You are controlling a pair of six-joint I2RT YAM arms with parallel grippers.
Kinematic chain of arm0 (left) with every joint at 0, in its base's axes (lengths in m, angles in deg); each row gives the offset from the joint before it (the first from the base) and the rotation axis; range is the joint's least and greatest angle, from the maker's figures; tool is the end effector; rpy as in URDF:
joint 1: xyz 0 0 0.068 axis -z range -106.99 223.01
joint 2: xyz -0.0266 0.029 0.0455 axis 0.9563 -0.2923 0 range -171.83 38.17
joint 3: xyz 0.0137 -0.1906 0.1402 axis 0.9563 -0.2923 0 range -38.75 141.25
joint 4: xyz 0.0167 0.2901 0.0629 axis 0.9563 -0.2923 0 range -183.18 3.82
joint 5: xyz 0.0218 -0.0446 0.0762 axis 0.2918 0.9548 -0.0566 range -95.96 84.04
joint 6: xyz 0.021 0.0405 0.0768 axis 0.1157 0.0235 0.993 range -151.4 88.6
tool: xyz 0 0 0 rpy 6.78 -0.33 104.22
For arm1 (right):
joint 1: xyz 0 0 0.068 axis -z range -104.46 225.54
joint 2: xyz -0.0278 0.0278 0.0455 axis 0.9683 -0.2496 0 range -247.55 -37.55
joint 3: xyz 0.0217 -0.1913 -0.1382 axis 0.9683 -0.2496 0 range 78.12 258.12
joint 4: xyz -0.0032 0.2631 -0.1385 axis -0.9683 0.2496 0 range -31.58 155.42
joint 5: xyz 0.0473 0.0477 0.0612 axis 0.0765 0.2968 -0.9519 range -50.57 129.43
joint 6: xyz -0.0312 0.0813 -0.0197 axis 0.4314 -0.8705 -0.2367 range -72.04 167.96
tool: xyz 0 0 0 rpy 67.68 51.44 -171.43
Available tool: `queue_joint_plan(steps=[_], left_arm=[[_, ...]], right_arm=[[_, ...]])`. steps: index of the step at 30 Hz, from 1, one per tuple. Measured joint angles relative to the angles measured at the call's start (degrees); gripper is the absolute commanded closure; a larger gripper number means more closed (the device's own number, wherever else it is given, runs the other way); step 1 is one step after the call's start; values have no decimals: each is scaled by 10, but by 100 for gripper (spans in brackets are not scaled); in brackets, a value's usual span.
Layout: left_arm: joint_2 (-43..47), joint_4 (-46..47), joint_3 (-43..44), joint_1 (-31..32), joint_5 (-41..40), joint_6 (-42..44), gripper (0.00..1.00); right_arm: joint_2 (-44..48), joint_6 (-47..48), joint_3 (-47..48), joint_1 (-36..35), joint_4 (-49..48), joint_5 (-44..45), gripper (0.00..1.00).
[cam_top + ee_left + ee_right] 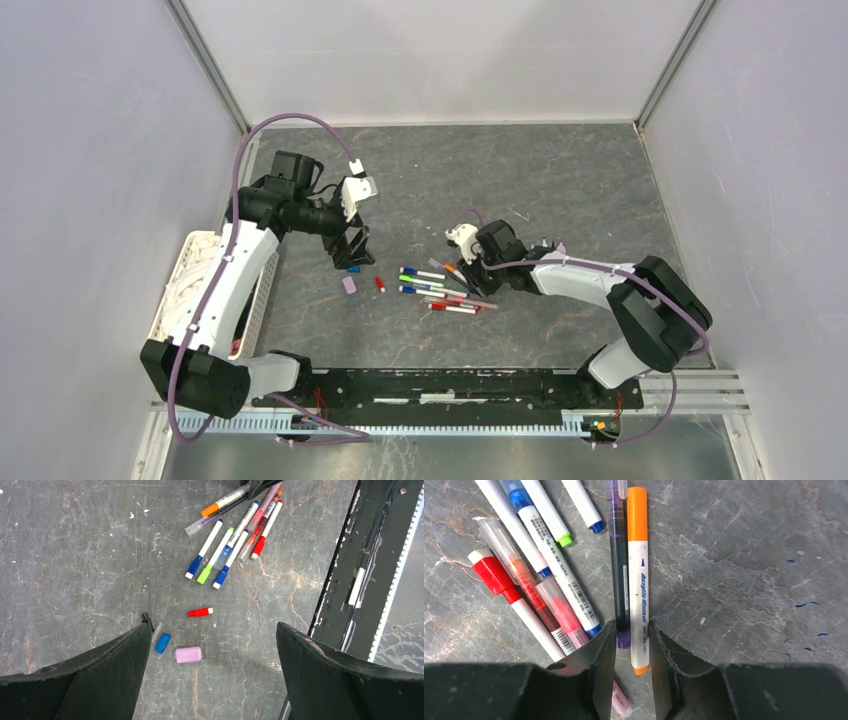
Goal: Open the pen caps
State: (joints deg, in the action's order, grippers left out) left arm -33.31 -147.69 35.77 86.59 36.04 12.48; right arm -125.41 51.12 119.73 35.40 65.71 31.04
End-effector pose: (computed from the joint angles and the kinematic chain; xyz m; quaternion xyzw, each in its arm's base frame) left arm 0.2762 -0.1215 0.2900 0.5173 0.7410 -0.2667 0.3349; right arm 0.2534 0.2289 0.0544 -0.3708 0.8720 0.1648 0.2738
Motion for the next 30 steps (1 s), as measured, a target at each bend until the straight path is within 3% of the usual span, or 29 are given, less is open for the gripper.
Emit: queue_joint_plan(steps=[13,20,27,30], left_arm=[[0,-17,0,0,0,1,0],[0,-23,0,0,0,1,0],[0,-23,0,0,0,1,0],[0,-23,-1,0,0,2,0]], right_arm=[[-19,26,101,0,49,25,67],[-67,28,102,0,57,27,68],[-81,27,101,0,53,31,77],[-81,27,100,0,49,33,76]])
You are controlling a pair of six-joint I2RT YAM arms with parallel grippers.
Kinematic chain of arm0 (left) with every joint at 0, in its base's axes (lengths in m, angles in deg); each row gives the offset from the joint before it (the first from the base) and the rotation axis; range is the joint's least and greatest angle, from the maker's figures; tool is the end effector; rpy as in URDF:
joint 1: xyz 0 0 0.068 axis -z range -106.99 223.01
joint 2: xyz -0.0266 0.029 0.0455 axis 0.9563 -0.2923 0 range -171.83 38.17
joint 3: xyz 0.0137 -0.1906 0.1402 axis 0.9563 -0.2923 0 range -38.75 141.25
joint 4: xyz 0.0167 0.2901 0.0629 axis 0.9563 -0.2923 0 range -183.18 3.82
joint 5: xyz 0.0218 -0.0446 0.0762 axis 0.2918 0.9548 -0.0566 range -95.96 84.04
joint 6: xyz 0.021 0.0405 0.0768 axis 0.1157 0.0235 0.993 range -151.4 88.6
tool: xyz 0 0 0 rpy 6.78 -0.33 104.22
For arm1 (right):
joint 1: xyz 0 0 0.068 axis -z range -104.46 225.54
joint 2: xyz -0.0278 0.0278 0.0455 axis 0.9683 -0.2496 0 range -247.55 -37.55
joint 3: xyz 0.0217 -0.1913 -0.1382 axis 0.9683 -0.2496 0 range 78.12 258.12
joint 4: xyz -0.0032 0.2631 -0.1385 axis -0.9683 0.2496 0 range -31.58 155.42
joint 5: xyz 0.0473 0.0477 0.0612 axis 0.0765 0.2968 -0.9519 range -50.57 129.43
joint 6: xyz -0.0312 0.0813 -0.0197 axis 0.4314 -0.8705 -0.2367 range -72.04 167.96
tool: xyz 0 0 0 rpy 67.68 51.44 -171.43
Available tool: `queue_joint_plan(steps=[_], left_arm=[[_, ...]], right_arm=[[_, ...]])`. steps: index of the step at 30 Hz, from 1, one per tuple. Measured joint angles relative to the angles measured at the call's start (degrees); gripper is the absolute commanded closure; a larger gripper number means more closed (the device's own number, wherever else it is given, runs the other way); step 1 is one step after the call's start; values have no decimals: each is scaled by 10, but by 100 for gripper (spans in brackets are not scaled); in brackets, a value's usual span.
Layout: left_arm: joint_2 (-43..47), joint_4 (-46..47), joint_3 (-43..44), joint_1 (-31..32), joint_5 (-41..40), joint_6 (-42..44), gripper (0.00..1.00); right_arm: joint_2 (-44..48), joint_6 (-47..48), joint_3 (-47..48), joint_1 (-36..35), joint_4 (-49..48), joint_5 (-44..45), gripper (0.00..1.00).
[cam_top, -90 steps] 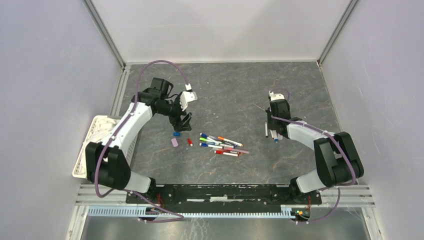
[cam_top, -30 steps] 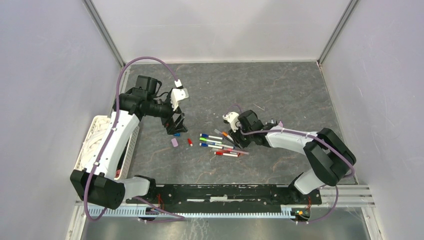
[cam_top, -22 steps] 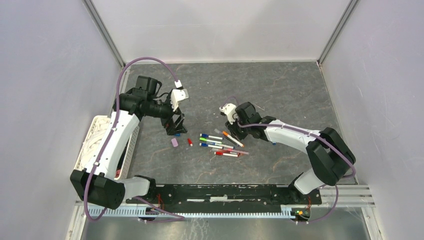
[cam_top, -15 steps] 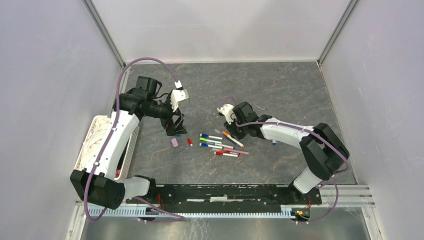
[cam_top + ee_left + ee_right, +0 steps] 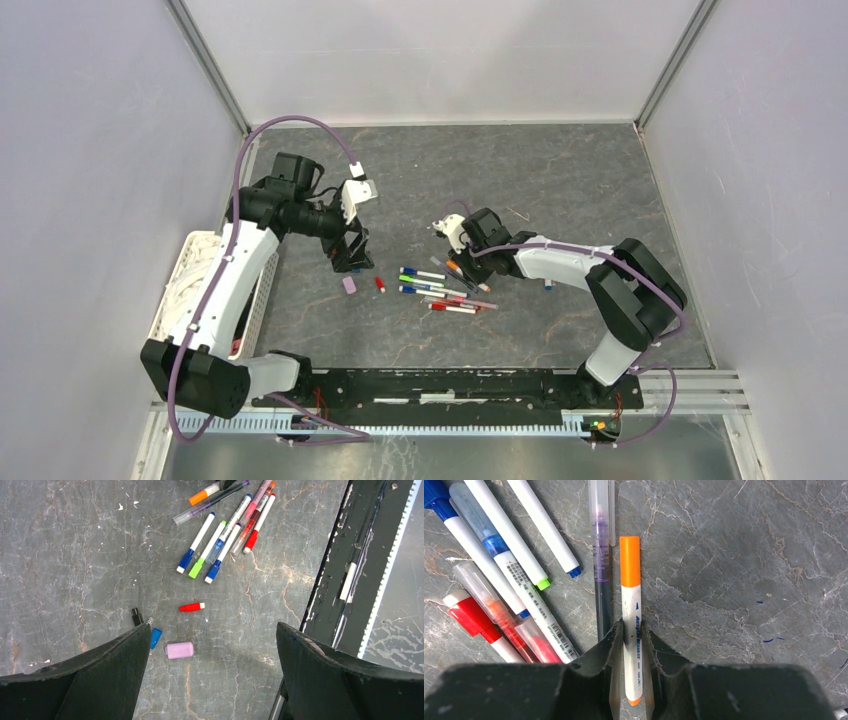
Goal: Open the pen caps
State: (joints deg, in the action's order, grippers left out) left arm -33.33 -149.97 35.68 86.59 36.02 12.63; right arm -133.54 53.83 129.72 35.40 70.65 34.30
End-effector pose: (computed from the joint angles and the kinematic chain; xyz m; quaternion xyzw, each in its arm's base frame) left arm 0.2718 -0.1204 0.2867 0.5144 0.7483 -0.2729 0.3176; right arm 0.2799 0.2453 0.0560 -0.3858 0.8758 0.1255 0.2615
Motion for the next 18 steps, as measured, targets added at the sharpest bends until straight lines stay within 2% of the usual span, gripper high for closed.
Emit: queue_joint_plan(steps=[3,6,9,11,13,18], left_arm=[[0,0,-3,0,1,1,0],[0,-1,-10,0,3,5,0],[0,-4,-20,0,11,11,0],[0,-6,-28,0,21,16,0],[0,-12,-39,0,32,32,0],[0,-24,-63,0,52,71,0]], right_arm=[[0,0,-5,0,-10,3,69],[0,-3,-12,0,-28,11,69],[8,-11,-37,0,-71,12,77],[13,-17,-50,0,-93,10,91],[15,-20,-55,0,-105,10,100],[16,-22,-45,3,-91,4,100]])
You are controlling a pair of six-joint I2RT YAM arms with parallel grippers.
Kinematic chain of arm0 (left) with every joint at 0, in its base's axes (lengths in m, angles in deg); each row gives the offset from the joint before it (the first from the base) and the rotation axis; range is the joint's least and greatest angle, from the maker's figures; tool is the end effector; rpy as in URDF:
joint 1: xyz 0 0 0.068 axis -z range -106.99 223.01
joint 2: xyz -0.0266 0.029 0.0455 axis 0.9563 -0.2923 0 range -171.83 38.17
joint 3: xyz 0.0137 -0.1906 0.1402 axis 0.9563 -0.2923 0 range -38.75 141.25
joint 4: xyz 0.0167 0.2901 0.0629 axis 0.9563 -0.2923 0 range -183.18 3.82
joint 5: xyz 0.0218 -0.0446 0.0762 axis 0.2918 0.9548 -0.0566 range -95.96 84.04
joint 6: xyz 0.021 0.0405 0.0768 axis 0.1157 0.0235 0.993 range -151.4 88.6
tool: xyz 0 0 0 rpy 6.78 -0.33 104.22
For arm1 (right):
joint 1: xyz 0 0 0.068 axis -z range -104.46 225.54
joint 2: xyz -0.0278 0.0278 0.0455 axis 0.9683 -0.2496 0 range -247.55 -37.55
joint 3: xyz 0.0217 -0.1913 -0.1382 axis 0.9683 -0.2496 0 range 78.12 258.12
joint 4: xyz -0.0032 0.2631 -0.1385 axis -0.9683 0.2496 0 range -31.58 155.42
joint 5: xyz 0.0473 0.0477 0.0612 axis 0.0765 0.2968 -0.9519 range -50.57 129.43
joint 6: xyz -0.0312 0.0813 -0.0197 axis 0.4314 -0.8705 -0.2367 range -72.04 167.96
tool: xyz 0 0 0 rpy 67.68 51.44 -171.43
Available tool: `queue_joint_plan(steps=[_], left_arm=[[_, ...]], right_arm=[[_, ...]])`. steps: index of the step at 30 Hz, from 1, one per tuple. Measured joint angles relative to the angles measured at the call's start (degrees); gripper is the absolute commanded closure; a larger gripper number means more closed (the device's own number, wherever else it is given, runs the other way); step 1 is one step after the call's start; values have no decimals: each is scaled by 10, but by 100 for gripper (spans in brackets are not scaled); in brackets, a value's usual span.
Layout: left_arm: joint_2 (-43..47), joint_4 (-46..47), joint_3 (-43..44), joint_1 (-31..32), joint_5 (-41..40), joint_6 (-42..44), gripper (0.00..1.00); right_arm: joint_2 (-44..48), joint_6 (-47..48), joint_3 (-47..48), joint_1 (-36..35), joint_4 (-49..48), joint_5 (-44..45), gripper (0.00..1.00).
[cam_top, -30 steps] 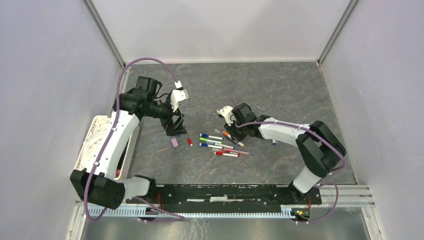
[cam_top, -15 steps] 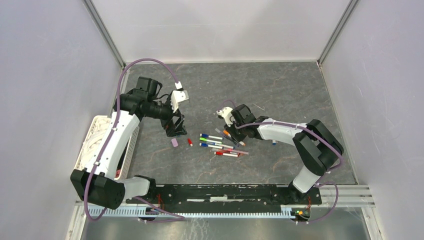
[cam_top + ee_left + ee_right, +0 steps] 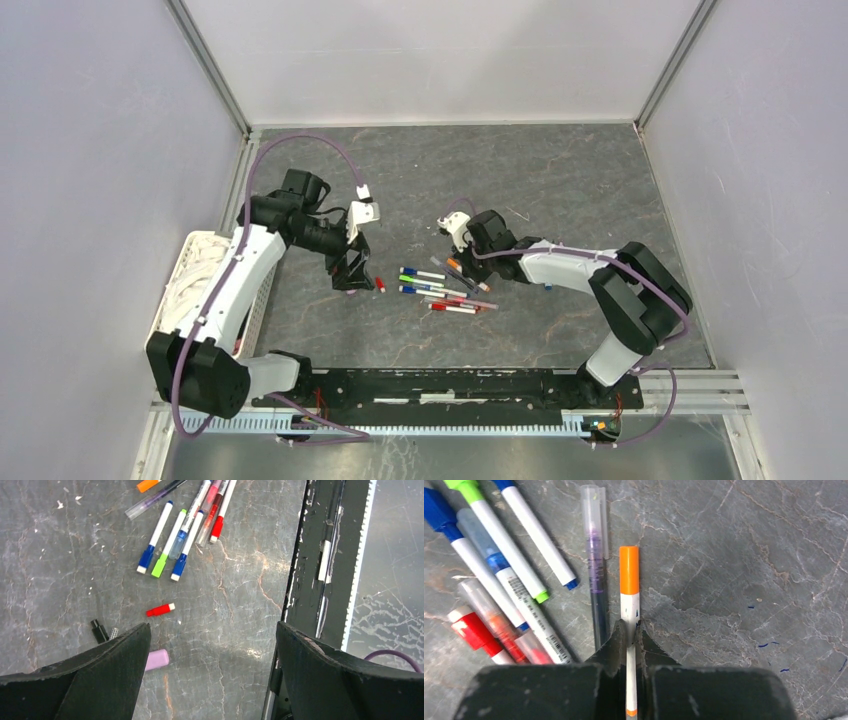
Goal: Open the pen caps
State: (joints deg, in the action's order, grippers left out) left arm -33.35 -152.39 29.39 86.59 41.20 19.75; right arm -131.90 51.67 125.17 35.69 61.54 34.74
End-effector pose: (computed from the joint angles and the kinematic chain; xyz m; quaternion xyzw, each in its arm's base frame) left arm 0.2574 -0.1222 0.2517 0.5428 0.7239 -0.3205 0.2804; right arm 0.2806 0.2426 0.0542 -0.3617 0.8679 0.1415 0.3096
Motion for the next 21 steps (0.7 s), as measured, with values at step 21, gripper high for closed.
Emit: queue_joint_plan(steps=[21], left_arm=[[-57,79,-55,60,24,78,17]], right_arm=[[29,-111,130,-44,56,-410,100]])
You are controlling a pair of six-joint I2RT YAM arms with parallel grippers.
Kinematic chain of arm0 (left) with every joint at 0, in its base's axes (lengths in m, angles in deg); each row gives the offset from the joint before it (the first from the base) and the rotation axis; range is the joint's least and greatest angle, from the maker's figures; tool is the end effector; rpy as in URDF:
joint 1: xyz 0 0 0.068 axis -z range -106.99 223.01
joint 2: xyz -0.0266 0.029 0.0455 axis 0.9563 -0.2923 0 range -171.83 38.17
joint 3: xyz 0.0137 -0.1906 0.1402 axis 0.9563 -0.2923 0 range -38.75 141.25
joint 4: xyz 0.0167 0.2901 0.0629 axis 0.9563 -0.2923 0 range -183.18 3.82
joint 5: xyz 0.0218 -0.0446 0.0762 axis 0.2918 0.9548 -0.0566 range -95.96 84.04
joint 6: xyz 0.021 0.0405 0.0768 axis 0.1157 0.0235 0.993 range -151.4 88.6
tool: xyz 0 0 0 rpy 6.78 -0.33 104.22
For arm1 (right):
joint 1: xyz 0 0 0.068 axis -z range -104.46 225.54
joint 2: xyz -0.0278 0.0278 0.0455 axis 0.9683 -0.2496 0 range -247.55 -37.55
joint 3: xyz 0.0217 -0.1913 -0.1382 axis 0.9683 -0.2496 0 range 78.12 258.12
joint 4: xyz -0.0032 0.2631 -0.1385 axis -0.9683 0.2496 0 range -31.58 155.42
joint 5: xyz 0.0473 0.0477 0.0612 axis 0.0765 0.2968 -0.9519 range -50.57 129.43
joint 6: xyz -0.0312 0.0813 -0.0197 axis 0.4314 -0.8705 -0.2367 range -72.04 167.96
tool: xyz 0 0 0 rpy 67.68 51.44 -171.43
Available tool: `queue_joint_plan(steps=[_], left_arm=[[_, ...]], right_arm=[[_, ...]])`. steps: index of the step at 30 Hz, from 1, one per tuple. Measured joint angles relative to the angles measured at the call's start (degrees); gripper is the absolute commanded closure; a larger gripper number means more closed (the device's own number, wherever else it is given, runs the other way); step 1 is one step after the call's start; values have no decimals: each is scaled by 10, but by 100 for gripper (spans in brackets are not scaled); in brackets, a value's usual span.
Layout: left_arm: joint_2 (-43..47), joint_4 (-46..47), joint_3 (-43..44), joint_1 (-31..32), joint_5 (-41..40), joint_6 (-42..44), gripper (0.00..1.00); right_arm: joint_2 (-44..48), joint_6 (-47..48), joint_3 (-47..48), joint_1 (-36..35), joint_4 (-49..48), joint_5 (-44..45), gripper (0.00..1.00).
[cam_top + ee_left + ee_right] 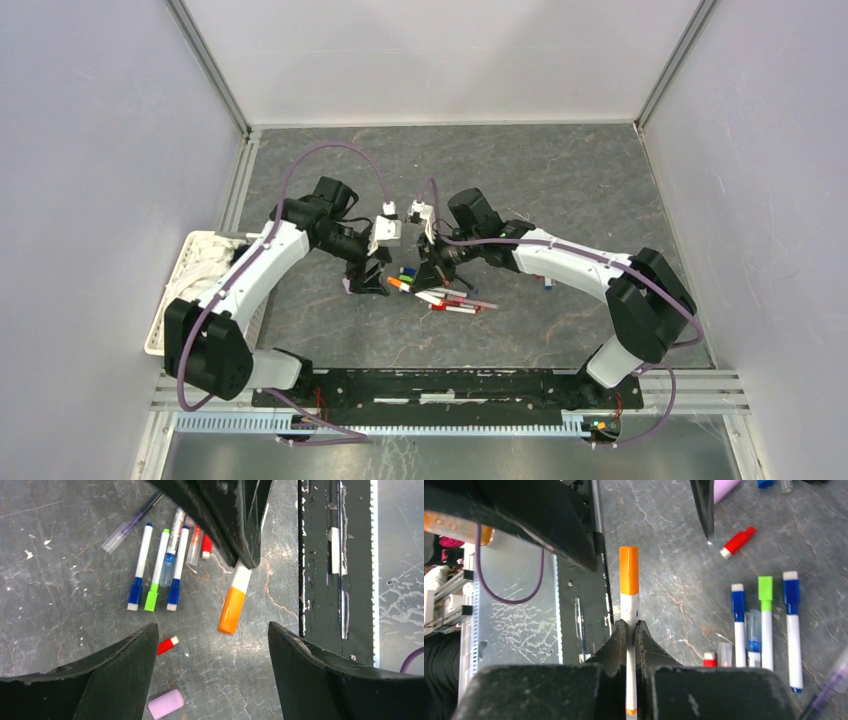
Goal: Open the pen caps
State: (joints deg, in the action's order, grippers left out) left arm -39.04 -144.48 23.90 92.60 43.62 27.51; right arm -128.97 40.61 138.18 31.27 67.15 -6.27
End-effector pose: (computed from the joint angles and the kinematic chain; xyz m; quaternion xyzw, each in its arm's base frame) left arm 0.2584 -0.1563 0.2016 0.6164 0.6556 -0.3450 0.2668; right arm 0.2450 0.3183 0.1607 -0.4200 0.7406 0.4862 0.1966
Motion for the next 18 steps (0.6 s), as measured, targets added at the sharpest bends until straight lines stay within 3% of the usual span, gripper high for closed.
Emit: queue_joint_plan(steps=[5,10,12,15,18], left_arm=[[1,15,-18,35,-18,2,36],[8,17,-28,54,-40,10,70],[12,18,-30,57,-47,12,93],[16,9,-31,62,-54,15,98],[16,12,-31,65,-60,15,98]], right_arm=[[-24,-14,23,-5,0,-38,100],[-32,-21,32,-5,0,-53,100],[-33,-22,35,-5,0,-54,100],[-35,-24,37,-2,-1,-55,70],[-42,-41,37,-2,-12,-56,59]])
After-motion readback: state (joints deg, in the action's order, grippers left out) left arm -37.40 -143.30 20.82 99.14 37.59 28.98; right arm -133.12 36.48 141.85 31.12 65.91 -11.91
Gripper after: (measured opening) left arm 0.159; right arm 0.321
